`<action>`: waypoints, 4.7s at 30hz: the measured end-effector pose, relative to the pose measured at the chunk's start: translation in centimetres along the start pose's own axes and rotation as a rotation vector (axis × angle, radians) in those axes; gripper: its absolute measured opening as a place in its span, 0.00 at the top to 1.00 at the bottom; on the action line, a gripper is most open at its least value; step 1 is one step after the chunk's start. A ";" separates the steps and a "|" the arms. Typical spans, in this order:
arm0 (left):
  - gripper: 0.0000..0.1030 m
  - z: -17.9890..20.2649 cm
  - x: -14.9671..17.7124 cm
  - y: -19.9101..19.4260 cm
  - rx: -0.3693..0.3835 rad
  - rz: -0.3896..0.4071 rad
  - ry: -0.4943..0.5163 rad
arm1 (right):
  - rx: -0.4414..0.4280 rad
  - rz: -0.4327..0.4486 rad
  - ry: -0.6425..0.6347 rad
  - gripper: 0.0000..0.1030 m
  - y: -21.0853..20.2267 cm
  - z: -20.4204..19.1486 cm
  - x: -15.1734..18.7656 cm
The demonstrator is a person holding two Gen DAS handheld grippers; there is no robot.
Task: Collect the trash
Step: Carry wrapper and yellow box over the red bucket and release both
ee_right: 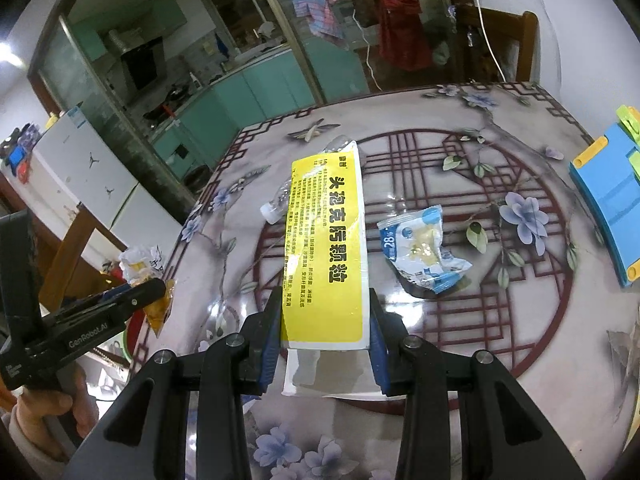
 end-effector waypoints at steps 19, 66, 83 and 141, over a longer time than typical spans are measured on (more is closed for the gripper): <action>0.27 -1.8 7.0 6.6 -0.004 -0.220 -0.065 | 0.174 -0.194 0.025 0.38 6.2 4.2 2.8; 0.73 -8.8 6.4 0.2 -0.045 -0.090 -0.218 | -0.007 -0.107 -0.063 0.75 3.3 -5.2 0.2; 0.73 -20.0 7.9 -1.8 -0.062 -0.056 -0.275 | -0.015 -0.138 -0.118 0.75 7.5 -15.7 2.4; 0.68 -41.5 12.1 2.2 -0.044 -0.174 -0.352 | -0.109 -0.316 -0.277 0.74 20.6 -42.0 11.5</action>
Point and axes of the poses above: each gripper's, at about its wrist camera, not at the fingertips, and y roughly the way its jaws point, z to its right, x to its underside, the point moved 1 cm from there along y, roughly the way its jaws point, and after that the axes turned 9 degrees about y, right-handed, at the moved point
